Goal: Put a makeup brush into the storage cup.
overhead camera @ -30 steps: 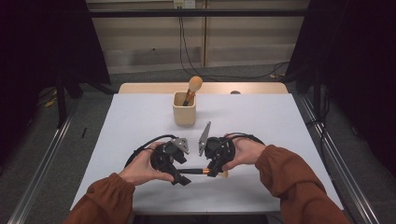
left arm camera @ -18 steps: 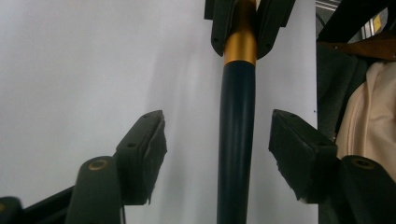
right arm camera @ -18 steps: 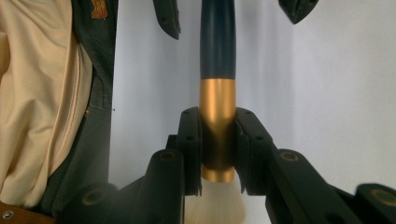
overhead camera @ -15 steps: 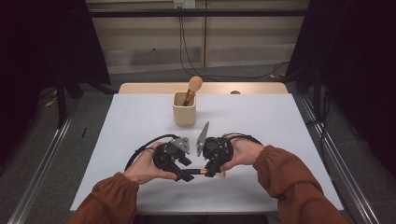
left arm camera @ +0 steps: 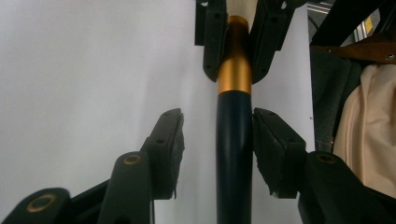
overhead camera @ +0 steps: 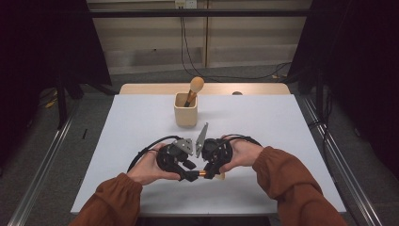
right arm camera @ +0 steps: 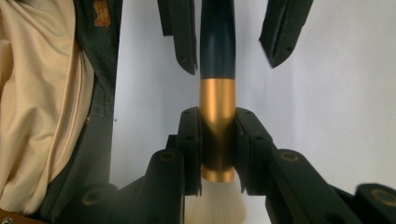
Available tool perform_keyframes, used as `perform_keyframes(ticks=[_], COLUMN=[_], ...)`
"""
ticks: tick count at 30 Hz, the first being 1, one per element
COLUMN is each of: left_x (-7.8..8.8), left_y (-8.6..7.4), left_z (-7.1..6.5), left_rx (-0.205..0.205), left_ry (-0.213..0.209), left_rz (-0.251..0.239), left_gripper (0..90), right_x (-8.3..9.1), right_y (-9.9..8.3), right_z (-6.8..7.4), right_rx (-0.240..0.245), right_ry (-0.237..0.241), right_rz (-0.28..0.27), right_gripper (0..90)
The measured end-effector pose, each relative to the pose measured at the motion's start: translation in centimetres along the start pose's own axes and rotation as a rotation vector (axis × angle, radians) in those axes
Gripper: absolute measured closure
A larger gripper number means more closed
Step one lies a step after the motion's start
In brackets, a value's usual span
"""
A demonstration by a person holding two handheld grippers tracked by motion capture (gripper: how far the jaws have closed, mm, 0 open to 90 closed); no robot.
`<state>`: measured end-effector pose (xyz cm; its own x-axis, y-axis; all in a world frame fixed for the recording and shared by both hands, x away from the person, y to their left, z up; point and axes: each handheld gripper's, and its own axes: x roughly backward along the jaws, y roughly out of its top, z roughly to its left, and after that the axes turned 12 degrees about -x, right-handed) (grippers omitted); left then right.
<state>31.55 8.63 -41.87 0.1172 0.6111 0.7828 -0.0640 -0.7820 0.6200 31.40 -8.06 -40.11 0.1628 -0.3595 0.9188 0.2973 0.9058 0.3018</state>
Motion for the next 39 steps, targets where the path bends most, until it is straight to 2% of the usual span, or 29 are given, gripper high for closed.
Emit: perform_keyframes(ticks=[2, 3, 5, 6, 7, 8, 10, 11, 12, 15, 17, 18, 24, 26, 28, 33, 37, 38, 39], left_x=[0.06, -0.06, 0.15, 0.08, -0.15, 0.04, 0.09, 0.27, 0.26, 0.28, 0.24, 0.23, 0.20, 0.24, 0.30, 0.27, 0.31, 0.32, 0.37], left_y=[-0.01, 0.00, -0.02, -0.02, 0.01, -0.02, -0.04, -0.04, -0.06, -0.14, -0.19, -0.24, -0.27, -0.32, -0.32, -0.32, -0.25, -0.29, -0.35], left_z=[-0.09, -0.18, -0.20, -0.41, -0.72, -0.49, -0.41, -0.28, -0.31, -0.35, -0.37, -0.41, -0.40, -0.42, -0.46, -0.55, -0.69, -0.65, -0.52], left_rx=[0.000, 0.009, -0.004, 0.019, 0.057, 0.021, 0.005, -0.010, -0.008, -0.002, -0.005, 0.003, -0.009, 0.001, -0.012, -0.012, -0.011, -0.005, 0.000], left_ry=[-0.011, -0.001, -0.016, -0.019, -0.012, -0.002, -0.004, -0.016, -0.002, -0.034, -0.018, -0.030, -0.042, -0.034, -0.028, -0.022, -0.015, -0.024, -0.057], left_rz=[0.017, -0.010, 0.011, -0.013, -0.049, -0.019, -0.009, 0.004, -0.005, -0.010, -0.012, -0.019, -0.007, -0.009, -0.008, -0.004, -0.008, -0.015, -0.016], left_gripper=[56.1, 57.4, 60.7, 61.1, 62.7, 63.2, 61.5, 62.9, 64.8, 68.1, 71.8, 72.9, 74.0, 74.2, 74.4, 74.6, 74.7, 74.7, 74.7], right_x=[-0.07, -0.06, 0.02, 0.02, -0.01, 0.04, 0.21, 0.16, 0.07, 0.02, 0.00, 0.00, -0.01, -0.02, 0.04, 0.06, 0.34, 0.46, 0.55], right_y=[0.06, 0.11, 0.14, 0.14, 0.15, 0.14, 0.13, 0.15, 0.16, 0.22, 0.24, 0.23, 0.25, 0.26, 0.26, 0.23, 0.12, 0.08, 0.06], right_z=[0.07, 0.11, 0.13, 0.11, 0.19, 0.16, 0.08, 0.05, 0.06, 0.09, 0.10, 0.05, 0.03, 0.02, 0.01, 0.01, -0.07, 0.00, 0.08], right_rx=[-0.010, -0.015, -0.014, -0.010, -0.030, -0.024, -0.004, 0.003, 0.002, -0.002, 0.000, 0.003, 0.020, 0.020, 0.020, 0.027, 0.033, 0.026, 0.024], right_ry=[-0.011, -0.007, -0.009, -0.007, -0.023, -0.021, 0.014, 0.009, 0.000, -0.002, -0.003, -0.002, 0.001, -0.001, 0.000, 0.003, 0.009, 0.014, 0.012], right_rz=[-0.007, -0.012, -0.006, -0.010, -0.018, -0.014, -0.002, -0.008, -0.015, -0.008, -0.009, -0.011, -0.018, -0.021, -0.022, -0.025, -0.050, -0.053, -0.055], right_gripper=[74.7, 74.7, 74.7, 74.7, 74.7, 74.7, 74.7, 74.7, 74.7, 74.7, 74.7, 74.7, 74.7, 74.7, 74.7, 74.4, 71.0, 69.3, 67.3])
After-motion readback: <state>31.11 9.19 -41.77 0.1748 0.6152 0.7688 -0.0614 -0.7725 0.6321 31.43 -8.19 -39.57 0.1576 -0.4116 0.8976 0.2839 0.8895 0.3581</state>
